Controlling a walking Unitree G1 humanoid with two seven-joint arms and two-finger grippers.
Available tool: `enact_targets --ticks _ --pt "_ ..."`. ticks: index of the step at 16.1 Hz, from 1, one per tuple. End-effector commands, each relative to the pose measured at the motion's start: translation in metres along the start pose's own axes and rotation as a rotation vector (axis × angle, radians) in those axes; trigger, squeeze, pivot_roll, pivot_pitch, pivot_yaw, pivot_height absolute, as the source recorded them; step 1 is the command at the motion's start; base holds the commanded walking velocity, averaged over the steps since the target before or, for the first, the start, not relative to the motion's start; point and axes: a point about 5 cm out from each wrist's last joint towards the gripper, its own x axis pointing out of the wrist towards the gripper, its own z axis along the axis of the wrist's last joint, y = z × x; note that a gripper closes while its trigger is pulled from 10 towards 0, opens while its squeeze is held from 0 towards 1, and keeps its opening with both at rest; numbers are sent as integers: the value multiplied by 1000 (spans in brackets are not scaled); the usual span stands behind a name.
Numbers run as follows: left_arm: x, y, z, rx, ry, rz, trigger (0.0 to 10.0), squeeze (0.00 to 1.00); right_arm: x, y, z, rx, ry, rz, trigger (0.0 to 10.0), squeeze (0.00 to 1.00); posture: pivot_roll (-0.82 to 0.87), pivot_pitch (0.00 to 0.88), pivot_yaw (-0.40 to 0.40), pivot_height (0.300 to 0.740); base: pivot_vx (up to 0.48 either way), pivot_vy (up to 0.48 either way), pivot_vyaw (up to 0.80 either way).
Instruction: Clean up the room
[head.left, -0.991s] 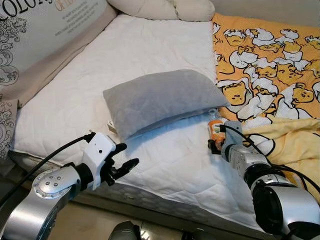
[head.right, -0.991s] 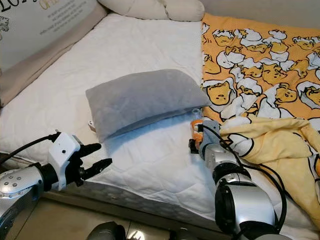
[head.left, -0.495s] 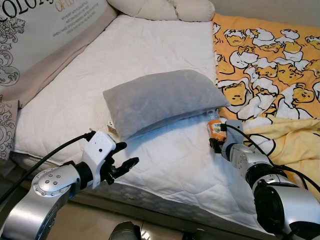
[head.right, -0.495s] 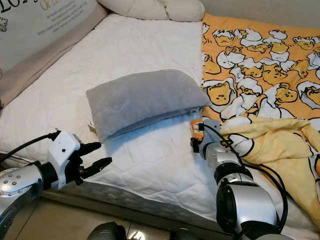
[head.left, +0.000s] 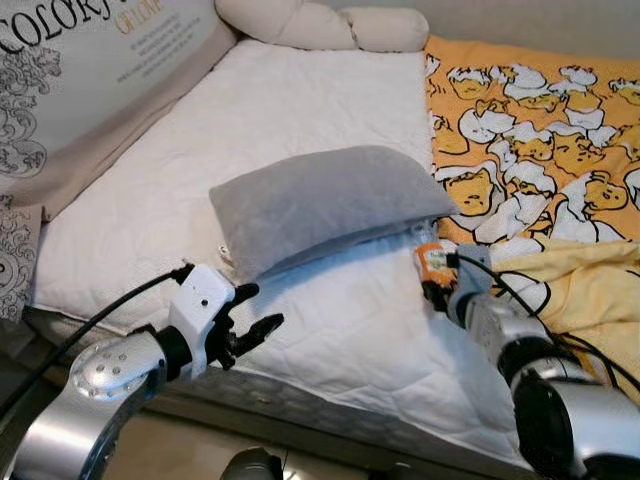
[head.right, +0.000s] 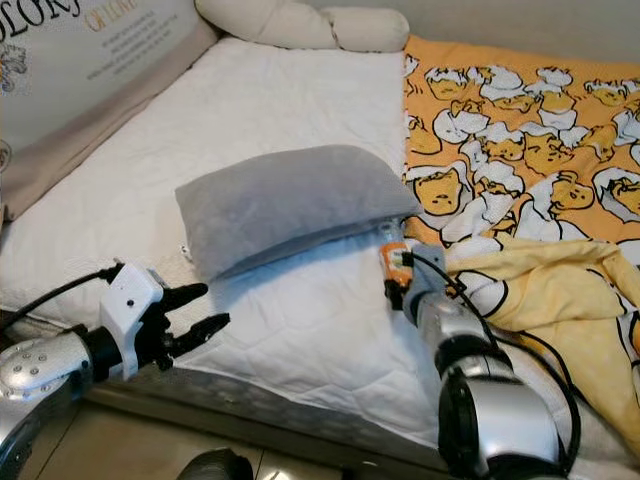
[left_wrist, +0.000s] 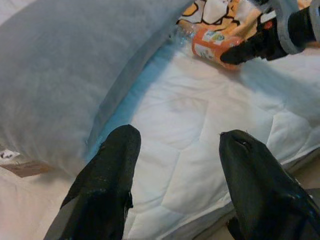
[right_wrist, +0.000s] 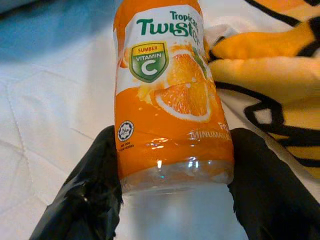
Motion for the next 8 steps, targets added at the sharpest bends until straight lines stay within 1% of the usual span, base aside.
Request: enact_targets --ticks 1,3,5,6,7,8 --pt "-2 1 -5 -15 7 11 10000 0 -3 -8 6 38 -34 -6 0 0 93 0 7 740 0 0 0" --pt "-2 1 -9 -31 1 15 10000 0 -11 -10 0 71 -67 -5 0 0 73 0 8 740 0 0 0" --pt "-2 -2 -11 -45 -7 10 10000 0 -22 -7 -3 91 -127 -19 0 0 59 0 9 740 0 0 0" --pt "-2 -4 -14 -40 -3 7 10000 0 -33 3 -3 79 -209 -11 0 0 41 0 1 740 0 0 0" --pt "-1 -6 -16 -31 -2 7 10000 0 -41 11 6 54 -337 -92 0 0 52 0 -20 740 0 0 0" --pt "-1 -7 -17 -27 -4 8 10000 0 -44 12 8 46 -371 -112 0 0 54 0 -25 740 0 0 0"
